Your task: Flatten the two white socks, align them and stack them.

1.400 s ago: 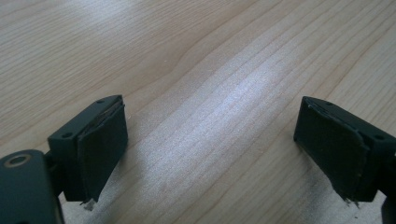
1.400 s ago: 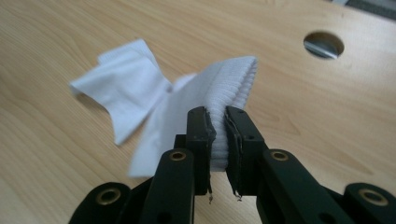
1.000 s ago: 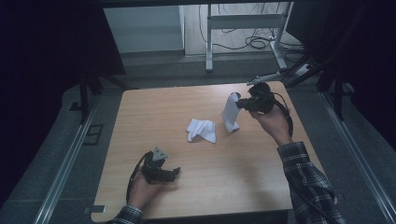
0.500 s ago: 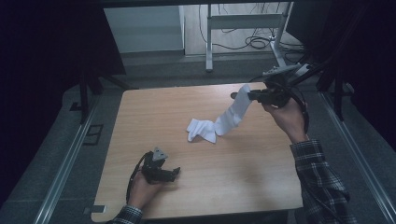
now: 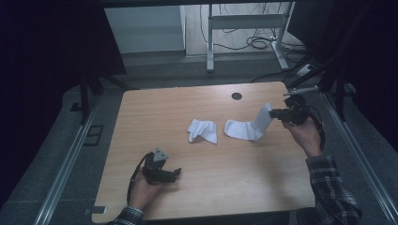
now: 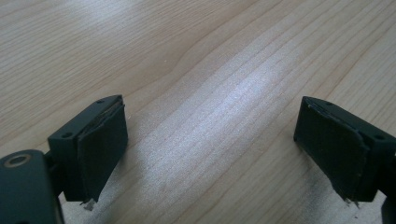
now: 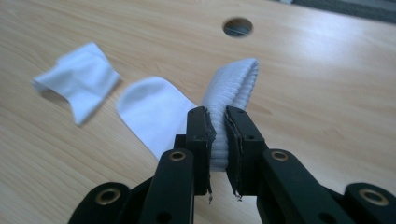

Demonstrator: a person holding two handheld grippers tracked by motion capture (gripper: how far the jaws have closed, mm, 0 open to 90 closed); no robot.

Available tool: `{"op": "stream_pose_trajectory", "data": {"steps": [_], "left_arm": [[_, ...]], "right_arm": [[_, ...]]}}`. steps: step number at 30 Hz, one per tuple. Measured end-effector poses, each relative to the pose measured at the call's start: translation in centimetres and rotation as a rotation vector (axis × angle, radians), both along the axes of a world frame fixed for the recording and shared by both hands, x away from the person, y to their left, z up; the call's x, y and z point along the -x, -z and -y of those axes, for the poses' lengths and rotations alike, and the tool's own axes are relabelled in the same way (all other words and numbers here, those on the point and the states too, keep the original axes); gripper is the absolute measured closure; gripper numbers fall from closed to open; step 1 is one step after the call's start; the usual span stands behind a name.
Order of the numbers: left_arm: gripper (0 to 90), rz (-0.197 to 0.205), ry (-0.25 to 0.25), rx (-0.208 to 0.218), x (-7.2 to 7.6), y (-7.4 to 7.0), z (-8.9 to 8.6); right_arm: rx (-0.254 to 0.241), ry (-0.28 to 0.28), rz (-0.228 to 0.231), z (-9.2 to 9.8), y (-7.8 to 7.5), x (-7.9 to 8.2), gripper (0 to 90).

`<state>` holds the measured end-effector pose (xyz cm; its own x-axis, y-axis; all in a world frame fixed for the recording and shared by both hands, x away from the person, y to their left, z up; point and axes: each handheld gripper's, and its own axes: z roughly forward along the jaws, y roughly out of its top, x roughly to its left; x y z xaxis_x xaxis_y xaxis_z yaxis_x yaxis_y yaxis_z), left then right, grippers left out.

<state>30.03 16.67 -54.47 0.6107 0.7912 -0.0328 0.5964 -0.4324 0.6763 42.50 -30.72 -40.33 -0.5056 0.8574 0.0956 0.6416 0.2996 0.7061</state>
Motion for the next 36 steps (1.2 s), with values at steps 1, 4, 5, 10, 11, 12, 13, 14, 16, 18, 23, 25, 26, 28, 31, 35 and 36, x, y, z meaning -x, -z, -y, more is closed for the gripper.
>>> {"op": "stream_pose_trajectory", "data": {"steps": [1,4,5,10,11,12,13,14,16,18,23,25,26,28,31,35,36], "left_arm": [[9.9,0.000,0.000,0.000,0.0,0.0,0.0],[9.9,0.001,-0.003,0.004,0.0,0.0,0.0],[9.9,0.001,-0.003,0.004,0.0,0.0,0.0],[10.0,0.002,-0.011,0.004,0.0,0.0,0.1],[10.1,0.004,-0.014,0.003,-0.1,0.0,0.1],[10.1,0.004,-0.018,0.001,-0.1,0.0,0.1],[10.1,0.005,-0.021,0.001,-0.2,0.0,0.2],[10.1,0.004,-0.024,0.002,-0.2,0.0,0.2],[10.1,0.003,-0.029,0.002,-0.3,0.0,0.3],[10.1,0.002,-0.026,-0.002,-0.4,0.0,0.3],[10.1,0.001,-0.029,-0.001,-0.6,0.0,0.4],[10.3,0.003,-0.028,-0.002,-0.7,0.0,0.4],[10.3,0.003,-0.030,-0.002,-0.8,0.0,0.5],[10.3,0.003,-0.032,-0.002,-0.8,0.0,0.5],[10.6,0.003,-0.030,0.003,-0.9,0.0,0.6],[16.0,-0.021,-0.028,-0.005,-1.4,-0.4,1.0],[17.4,-0.022,-0.026,0.003,-1.6,-0.5,1.2]], "right_arm": [[0.008,0.010,-0.004,0.5,0.5,0.1,78.8],[0.015,0.029,-0.022,1.6,1.8,0.5,78.7],[0.021,0.041,-0.025,2.1,2.3,0.6,78.7],[0.025,0.082,-0.053,4.1,4.7,1.3,78.1],[0.023,0.088,-0.061,4.6,5.1,1.4,78.0],[0.022,0.093,-0.067,5.0,5.6,1.6,77.9],[0.023,0.101,-0.074,5.4,6.1,1.8,77.8],[0.024,0.108,-0.077,5.7,6.5,1.9,77.6],[0.020,0.115,-0.087,6.2,7.2,2.2,77.2],[0.026,0.120,-0.098,6.6,8.2,2.6,76.5],[0.044,0.122,-0.136,7.0,10.5,2.9,67.5],[0.045,0.134,-0.129,7.2,11.0,3.0,61.2],[0.043,0.142,-0.118,7.3,10.9,3.0,57.8],[0.031,0.154,-0.084,7.7,10.5,3.1,52.9],[0.029,0.169,-0.059,8.0,10.5,3.3,48.6],[0.056,0.162,-0.058,8.1,10.9,3.4,48.3],[0.057,0.164,-0.060,8.1,10.9,3.5,48.6]]}}
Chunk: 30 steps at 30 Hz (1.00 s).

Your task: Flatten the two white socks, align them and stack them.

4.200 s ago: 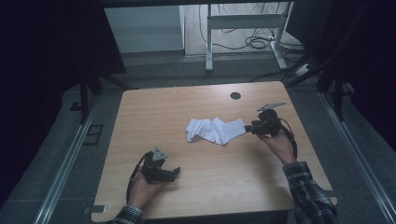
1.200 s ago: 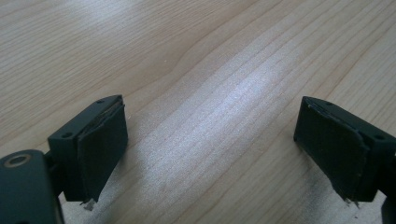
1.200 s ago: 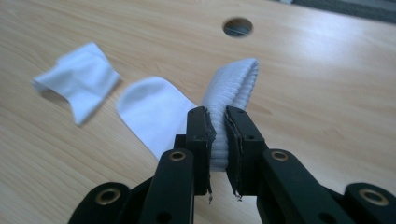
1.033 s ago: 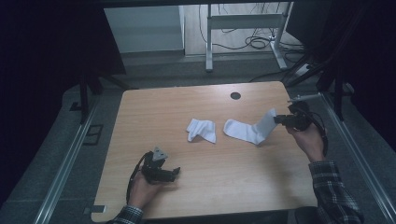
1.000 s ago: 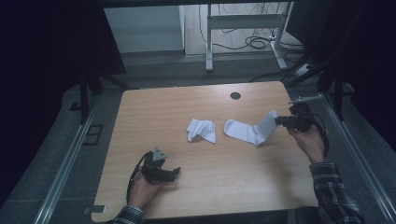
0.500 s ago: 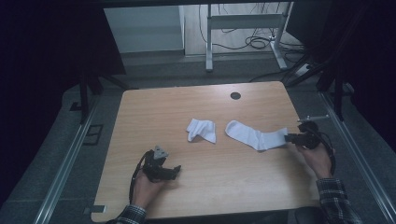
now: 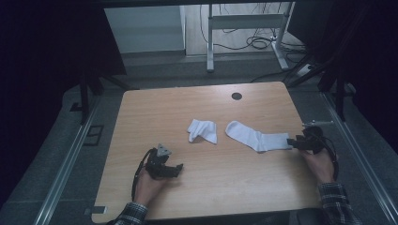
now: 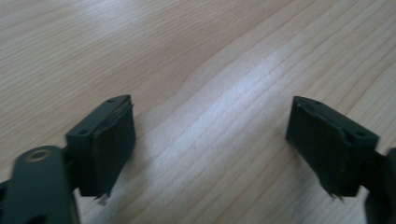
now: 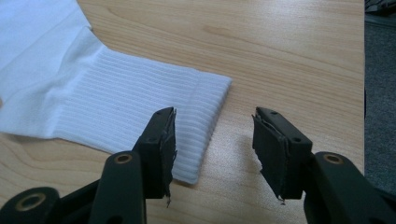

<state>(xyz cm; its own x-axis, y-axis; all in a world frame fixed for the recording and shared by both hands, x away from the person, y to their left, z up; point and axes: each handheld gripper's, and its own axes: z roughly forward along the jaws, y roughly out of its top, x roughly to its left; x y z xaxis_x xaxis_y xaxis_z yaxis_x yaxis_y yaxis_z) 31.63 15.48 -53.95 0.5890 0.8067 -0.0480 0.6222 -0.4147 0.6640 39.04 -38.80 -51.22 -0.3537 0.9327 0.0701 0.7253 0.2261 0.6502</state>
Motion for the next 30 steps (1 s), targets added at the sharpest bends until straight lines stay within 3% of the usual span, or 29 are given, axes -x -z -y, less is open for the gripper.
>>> {"op": "stream_pose_trajectory", "data": {"steps": [7,12,21,25,30], "left_arm": [[25.2,0.033,0.056,0.037,-1.7,-1.7,2.6],[31.3,0.054,0.116,0.052,-3.5,-3.0,6.1],[43.5,0.078,0.181,0.051,-6.8,-4.3,11.6],[49.5,0.083,0.189,0.041,-8.5,-4.4,13.9],[55.6,0.064,0.174,0.046,-10.2,-3.9,15.9]], "right_arm": [[0.008,-0.033,0.022,-0.3,-0.1,0.3,51.6],[0.005,-0.042,0.029,-0.5,-0.3,0.4,52.8],[0.005,-0.040,0.028,-0.6,-0.3,0.4,59.4],[0.025,-0.045,0.023,-0.8,-0.2,0.3,62.4],[0.011,-0.049,0.025,-0.8,-0.3,0.3,62.4]]}}
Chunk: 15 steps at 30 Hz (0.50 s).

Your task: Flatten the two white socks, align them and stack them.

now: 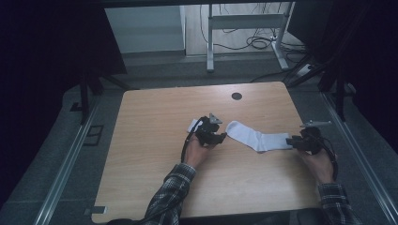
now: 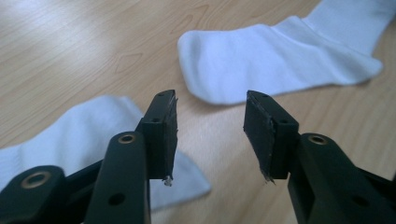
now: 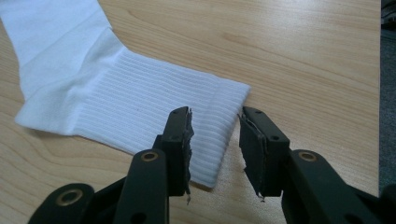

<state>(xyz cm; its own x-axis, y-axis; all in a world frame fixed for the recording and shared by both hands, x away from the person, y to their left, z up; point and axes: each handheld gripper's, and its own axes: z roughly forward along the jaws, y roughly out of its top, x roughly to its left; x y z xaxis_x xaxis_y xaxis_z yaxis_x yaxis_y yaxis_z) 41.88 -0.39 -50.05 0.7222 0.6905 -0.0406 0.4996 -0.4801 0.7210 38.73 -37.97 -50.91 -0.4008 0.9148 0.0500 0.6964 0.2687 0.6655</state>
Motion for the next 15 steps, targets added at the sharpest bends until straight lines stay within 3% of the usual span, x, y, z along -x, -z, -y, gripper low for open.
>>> {"op": "stream_pose_trajectory", "data": {"steps": [11,15], "left_arm": [[66.7,-0.048,-0.059,0.029,-3.2,1.5,2.2],[66.7,-0.050,-0.072,0.012,-3.7,2.0,2.9]], "right_arm": [[-0.004,-0.009,-0.004,-0.1,0.0,0.0,66.2],[-0.010,-0.007,0.000,-0.1,0.0,-0.1,66.0]]}}
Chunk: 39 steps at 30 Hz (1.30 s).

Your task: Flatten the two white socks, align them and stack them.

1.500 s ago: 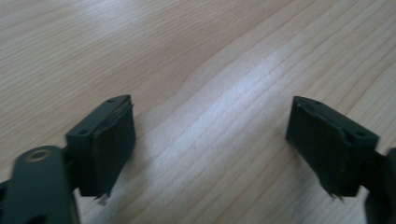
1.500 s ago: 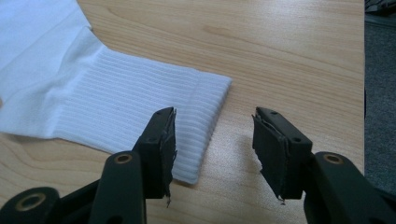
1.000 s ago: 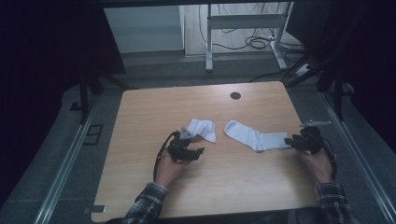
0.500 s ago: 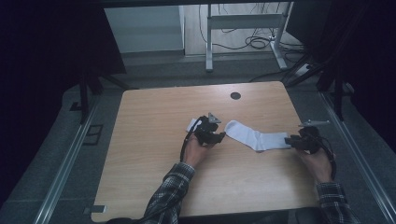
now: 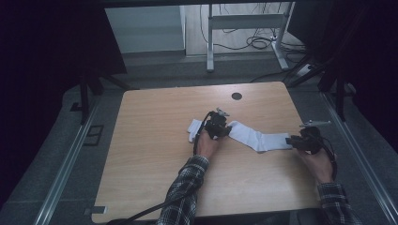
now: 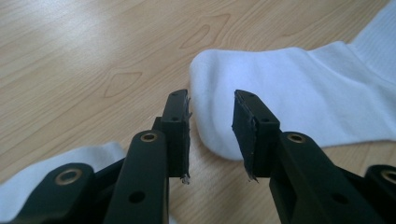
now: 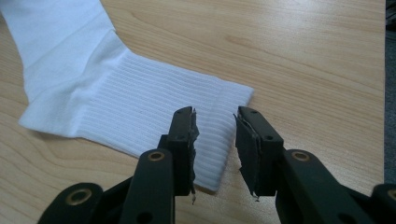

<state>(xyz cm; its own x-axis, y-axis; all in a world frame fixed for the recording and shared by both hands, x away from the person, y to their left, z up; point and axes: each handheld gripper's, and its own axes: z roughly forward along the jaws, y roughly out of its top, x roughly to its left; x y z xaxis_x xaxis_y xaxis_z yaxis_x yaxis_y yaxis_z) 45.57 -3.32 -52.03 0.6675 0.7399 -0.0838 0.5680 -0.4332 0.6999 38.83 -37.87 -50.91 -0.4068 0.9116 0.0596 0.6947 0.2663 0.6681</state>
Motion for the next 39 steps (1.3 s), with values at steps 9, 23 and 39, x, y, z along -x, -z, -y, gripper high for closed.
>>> {"op": "stream_pose_trajectory", "data": {"steps": [9,23,39], "left_arm": [[66.4,-0.002,-0.007,-0.052,-0.3,1.2,0.7],[85.1,0.017,0.044,-0.038,0.9,0.0,0.3],[85.1,0.059,0.066,0.015,4.3,-3.6,-3.5]], "right_arm": [[0.057,-0.008,-0.022,-0.7,0.7,-0.3,64.8],[0.033,-0.018,-0.044,-0.7,0.4,0.0,80.2],[-0.028,-0.065,0.023,-1.8,-1.9,1.1,80.2]]}}
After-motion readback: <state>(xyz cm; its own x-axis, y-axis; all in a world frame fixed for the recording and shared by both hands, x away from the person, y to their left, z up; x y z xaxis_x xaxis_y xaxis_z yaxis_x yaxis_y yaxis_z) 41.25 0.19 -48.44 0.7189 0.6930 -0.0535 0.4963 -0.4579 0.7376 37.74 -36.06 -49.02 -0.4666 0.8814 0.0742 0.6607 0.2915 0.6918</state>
